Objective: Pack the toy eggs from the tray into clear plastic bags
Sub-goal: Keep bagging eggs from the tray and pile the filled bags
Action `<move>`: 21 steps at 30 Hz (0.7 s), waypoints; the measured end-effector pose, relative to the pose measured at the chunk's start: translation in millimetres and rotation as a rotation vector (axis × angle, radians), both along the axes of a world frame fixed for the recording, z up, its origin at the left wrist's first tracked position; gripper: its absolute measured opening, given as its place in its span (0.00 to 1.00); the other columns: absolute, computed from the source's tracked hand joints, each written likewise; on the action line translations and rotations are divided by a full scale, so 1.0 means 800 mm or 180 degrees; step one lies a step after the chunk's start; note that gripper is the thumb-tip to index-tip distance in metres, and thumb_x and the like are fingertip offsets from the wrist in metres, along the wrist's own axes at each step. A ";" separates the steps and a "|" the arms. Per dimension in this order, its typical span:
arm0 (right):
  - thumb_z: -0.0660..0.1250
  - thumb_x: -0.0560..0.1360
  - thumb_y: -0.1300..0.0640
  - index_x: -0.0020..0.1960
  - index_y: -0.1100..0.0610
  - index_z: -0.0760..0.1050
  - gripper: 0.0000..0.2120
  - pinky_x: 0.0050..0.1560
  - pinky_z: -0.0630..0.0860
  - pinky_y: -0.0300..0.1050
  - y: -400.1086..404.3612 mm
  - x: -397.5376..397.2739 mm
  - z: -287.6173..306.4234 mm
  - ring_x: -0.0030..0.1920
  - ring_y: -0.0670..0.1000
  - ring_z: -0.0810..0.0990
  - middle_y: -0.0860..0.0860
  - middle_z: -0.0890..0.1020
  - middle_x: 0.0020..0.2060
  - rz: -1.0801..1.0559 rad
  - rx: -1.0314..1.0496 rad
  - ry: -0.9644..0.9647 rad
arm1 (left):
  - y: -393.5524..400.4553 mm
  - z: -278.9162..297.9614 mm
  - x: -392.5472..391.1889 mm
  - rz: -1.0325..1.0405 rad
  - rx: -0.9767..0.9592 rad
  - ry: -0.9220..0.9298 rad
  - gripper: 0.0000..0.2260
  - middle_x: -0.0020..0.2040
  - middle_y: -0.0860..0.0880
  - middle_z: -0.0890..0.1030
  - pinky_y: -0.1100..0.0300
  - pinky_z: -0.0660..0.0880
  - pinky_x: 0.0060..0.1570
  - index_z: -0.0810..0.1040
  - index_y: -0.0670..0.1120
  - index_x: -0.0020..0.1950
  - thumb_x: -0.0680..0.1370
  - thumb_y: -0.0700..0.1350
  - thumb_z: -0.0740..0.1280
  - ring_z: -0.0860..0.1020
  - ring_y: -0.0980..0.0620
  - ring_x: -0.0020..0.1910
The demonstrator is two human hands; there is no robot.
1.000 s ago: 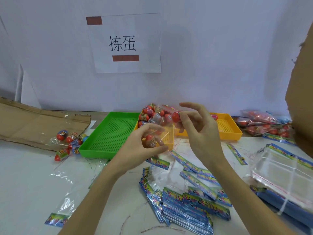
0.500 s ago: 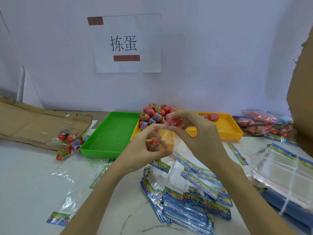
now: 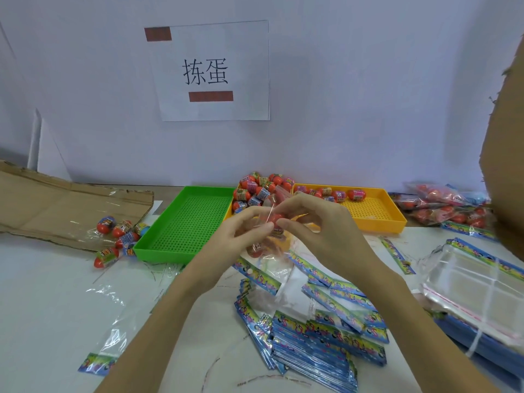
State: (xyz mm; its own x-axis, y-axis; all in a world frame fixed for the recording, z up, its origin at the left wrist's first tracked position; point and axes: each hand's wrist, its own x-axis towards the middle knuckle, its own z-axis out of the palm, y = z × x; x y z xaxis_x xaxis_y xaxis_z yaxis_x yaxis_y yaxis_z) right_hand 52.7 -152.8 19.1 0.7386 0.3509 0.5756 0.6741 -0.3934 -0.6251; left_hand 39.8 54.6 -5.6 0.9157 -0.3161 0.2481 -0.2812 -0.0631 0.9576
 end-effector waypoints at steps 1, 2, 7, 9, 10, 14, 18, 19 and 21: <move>0.73 0.78 0.60 0.55 0.52 0.83 0.06 0.53 0.81 0.41 -0.001 0.000 0.000 0.51 0.42 0.84 0.39 0.85 0.47 -0.0006 0.0006 0.0060 | 0.002 0.001 0.001 0.0017 -0.0102 0.0094 0.13 0.56 0.44 0.86 0.54 0.79 0.54 0.81 0.49 0.66 0.82 0.50 0.67 0.86 0.41 0.54; 0.73 0.79 0.60 0.55 0.52 0.83 0.06 0.54 0.81 0.42 -0.001 0.000 0.000 0.51 0.42 0.84 0.39 0.85 0.47 -0.0006 0.0006 0.0123 | 0.003 0.001 0.002 0.0088 -0.0138 0.0157 0.13 0.57 0.43 0.86 0.51 0.78 0.58 0.82 0.49 0.65 0.82 0.51 0.67 0.85 0.40 0.56; 0.72 0.80 0.59 0.55 0.55 0.85 0.05 0.55 0.80 0.40 0.006 -0.005 -0.007 0.51 0.43 0.81 0.46 0.81 0.53 -0.0010 -0.0547 0.0137 | -0.005 -0.002 0.000 0.0438 0.0078 0.0043 0.10 0.44 0.51 0.87 0.60 0.80 0.42 0.84 0.48 0.62 0.86 0.45 0.64 0.84 0.52 0.41; 0.72 0.80 0.58 0.55 0.55 0.85 0.06 0.53 0.78 0.39 0.010 -0.007 -0.009 0.48 0.45 0.81 0.48 0.79 0.54 0.0002 -0.0768 0.0161 | -0.007 -0.005 0.001 0.0566 0.0113 0.0021 0.09 0.46 0.46 0.88 0.45 0.82 0.49 0.84 0.47 0.61 0.85 0.44 0.66 0.86 0.44 0.44; 0.72 0.80 0.58 0.55 0.55 0.85 0.06 0.53 0.78 0.38 0.011 -0.008 -0.009 0.47 0.46 0.81 0.48 0.79 0.53 0.0003 -0.0799 0.0142 | -0.008 -0.006 0.002 0.0626 0.0101 0.0010 0.09 0.46 0.45 0.88 0.40 0.81 0.53 0.85 0.47 0.60 0.85 0.44 0.66 0.86 0.41 0.46; 0.72 0.80 0.60 0.54 0.54 0.85 0.06 0.49 0.76 0.36 0.008 -0.007 -0.006 0.45 0.45 0.79 0.47 0.82 0.49 -0.0135 -0.0728 -0.0001 | -0.012 -0.008 0.002 0.0873 0.0130 -0.0260 0.09 0.44 0.48 0.88 0.43 0.83 0.52 0.87 0.51 0.55 0.84 0.49 0.66 0.86 0.46 0.46; 0.70 0.80 0.63 0.52 0.56 0.81 0.04 0.45 0.74 0.33 0.004 -0.005 -0.004 0.44 0.40 0.78 0.45 0.83 0.46 -0.0192 -0.0574 -0.0027 | -0.008 -0.006 0.003 0.0441 0.0103 -0.0113 0.10 0.50 0.51 0.88 0.66 0.79 0.43 0.85 0.58 0.60 0.82 0.57 0.68 0.84 0.59 0.43; 0.69 0.81 0.63 0.52 0.56 0.80 0.04 0.45 0.73 0.33 0.003 -0.005 -0.004 0.44 0.40 0.78 0.45 0.83 0.45 -0.0202 -0.0555 -0.0014 | -0.006 -0.006 0.003 0.0273 0.0095 -0.0043 0.11 0.52 0.50 0.88 0.66 0.79 0.43 0.84 0.57 0.63 0.81 0.54 0.71 0.85 0.58 0.44; 0.68 0.81 0.62 0.52 0.54 0.78 0.04 0.45 0.72 0.35 0.001 -0.005 -0.003 0.47 0.44 0.78 0.46 0.83 0.46 -0.0198 -0.0510 -0.0012 | -0.004 -0.008 0.005 0.0105 -0.0032 0.0052 0.13 0.55 0.47 0.88 0.62 0.80 0.44 0.84 0.54 0.64 0.80 0.49 0.73 0.86 0.53 0.48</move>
